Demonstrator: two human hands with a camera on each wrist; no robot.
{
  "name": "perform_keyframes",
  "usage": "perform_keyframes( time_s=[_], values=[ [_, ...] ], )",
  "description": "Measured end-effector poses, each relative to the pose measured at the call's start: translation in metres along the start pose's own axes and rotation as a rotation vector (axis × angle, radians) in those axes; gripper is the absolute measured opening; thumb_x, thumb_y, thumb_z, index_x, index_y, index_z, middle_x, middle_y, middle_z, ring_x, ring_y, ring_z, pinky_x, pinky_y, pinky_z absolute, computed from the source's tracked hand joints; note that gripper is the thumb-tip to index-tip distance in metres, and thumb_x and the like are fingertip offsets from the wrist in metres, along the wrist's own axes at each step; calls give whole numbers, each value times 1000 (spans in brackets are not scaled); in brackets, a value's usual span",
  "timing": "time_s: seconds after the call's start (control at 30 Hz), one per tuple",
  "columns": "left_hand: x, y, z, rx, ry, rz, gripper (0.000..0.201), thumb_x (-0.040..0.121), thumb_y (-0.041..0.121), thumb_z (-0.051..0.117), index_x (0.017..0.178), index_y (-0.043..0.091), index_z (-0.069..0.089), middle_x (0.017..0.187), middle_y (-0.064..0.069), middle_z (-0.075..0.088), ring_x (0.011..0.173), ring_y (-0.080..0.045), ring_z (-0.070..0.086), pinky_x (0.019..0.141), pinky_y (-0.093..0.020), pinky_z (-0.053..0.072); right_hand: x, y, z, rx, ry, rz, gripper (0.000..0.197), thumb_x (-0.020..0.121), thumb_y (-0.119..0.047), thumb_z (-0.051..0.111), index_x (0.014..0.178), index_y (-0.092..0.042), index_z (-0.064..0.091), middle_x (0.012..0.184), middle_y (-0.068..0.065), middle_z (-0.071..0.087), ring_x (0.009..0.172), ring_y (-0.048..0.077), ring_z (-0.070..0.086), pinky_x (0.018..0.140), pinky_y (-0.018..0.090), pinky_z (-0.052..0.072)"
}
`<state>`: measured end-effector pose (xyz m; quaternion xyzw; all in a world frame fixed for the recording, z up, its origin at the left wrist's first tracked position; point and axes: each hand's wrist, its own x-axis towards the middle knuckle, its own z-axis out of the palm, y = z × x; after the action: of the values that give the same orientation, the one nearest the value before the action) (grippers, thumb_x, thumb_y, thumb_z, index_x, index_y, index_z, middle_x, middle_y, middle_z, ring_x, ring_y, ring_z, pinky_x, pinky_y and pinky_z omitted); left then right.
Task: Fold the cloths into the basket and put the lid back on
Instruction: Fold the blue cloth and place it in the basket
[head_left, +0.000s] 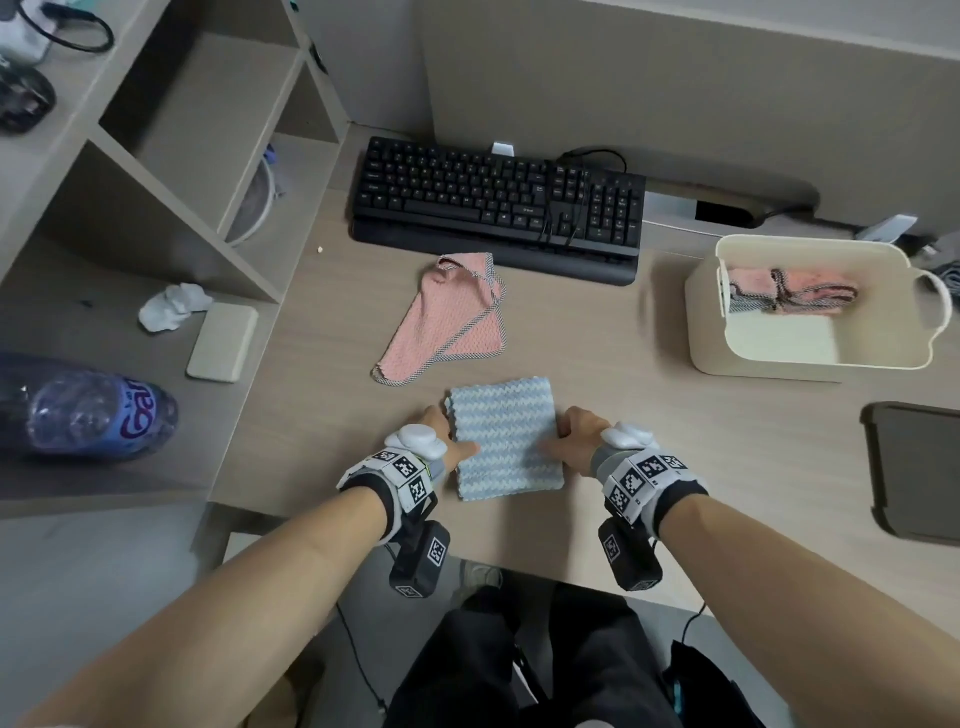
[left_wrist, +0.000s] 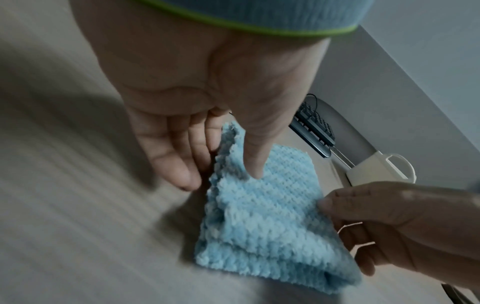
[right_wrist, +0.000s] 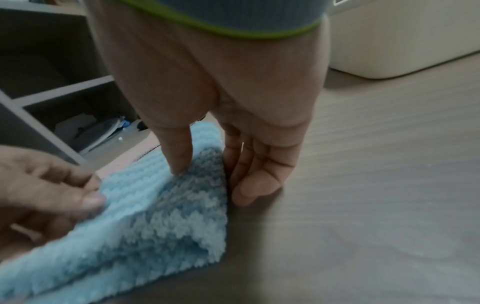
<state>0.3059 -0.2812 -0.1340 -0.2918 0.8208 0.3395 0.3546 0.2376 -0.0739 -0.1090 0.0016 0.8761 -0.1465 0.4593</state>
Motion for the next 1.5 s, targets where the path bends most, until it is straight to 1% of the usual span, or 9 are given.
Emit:
perform_keyframes(
  time_s=[0.17,0.3,0.5,0.73,0.87,0.97,1.13,1.3,1.5],
  values=[
    [28,-18,28,-143,-69,-76,74,45,64,66,104,20,53,94,-1,68,76,-25,71,72,-45,60,-5,-7,-6,306,-28,-33,11,91,-39,61,84,-32,55,95,-4,67,94,22,66,92,37,52],
    [-18,11,17,-298,-140,-133,34,82,37,67,98,13,47,87,0,60,83,-21,63,77,-34,57,-2,-5,-3,532,-93,30,32,83,-33,72,105,-11,66,96,7,73,86,27,73,84,38,59],
    [-24,13,8,-442,-135,-136,33,81,39,70,94,13,53,78,-6,58,68,-16,54,77,-36,55,-16,-8,-18,788,-131,-54,15,78,-14,73,92,-17,71,100,13,75,92,33,71,93,44,56],
    [-54,49,-11,-624,-158,-52,69,89,37,60,145,12,30,142,-8,45,128,-25,46,102,-40,42,-51,-6,-62,1022,-183,-190,19,87,1,59,102,-11,63,89,12,70,79,28,68,74,39,57],
    [-66,70,-13,-817,-235,20,63,83,51,62,123,4,56,109,-10,70,95,-23,67,85,-36,52,-66,0,-83,1106,-182,-242,27,87,3,56,108,-12,64,97,14,70,86,31,68,80,44,57],
    [-74,89,-16,-899,-282,98,62,81,56,60,116,6,61,110,-11,71,99,-26,68,82,-39,56,-76,5,-98,1130,-184,-250,30,90,3,52,115,-12,62,99,13,70,89,32,68,76,43,58],
    [-81,114,-26,-941,-297,188,50,85,30,66,125,0,56,125,-16,64,116,-30,61,102,-47,46,-84,20,-115,1180,-151,-229,23,91,2,55,111,-6,60,106,17,68,93,33,68,81,45,57],
    [-80,137,-36,-911,-193,262,41,84,12,67,121,-3,57,123,-22,63,114,-33,62,103,-49,46,-82,40,-128,1055,-99,-249,29,91,-1,59,118,-9,62,105,12,70,94,32,68,84,49,58],
    [-94,199,-37,-878,-271,405,41,86,-9,56,122,10,52,122,-11,63,110,-23,61,93,-32,52,-69,86,-176,1115,-91,-295,37,92,2,54,120,-20,64,98,4,73,73,19,69,51,29,57]
  ],
)
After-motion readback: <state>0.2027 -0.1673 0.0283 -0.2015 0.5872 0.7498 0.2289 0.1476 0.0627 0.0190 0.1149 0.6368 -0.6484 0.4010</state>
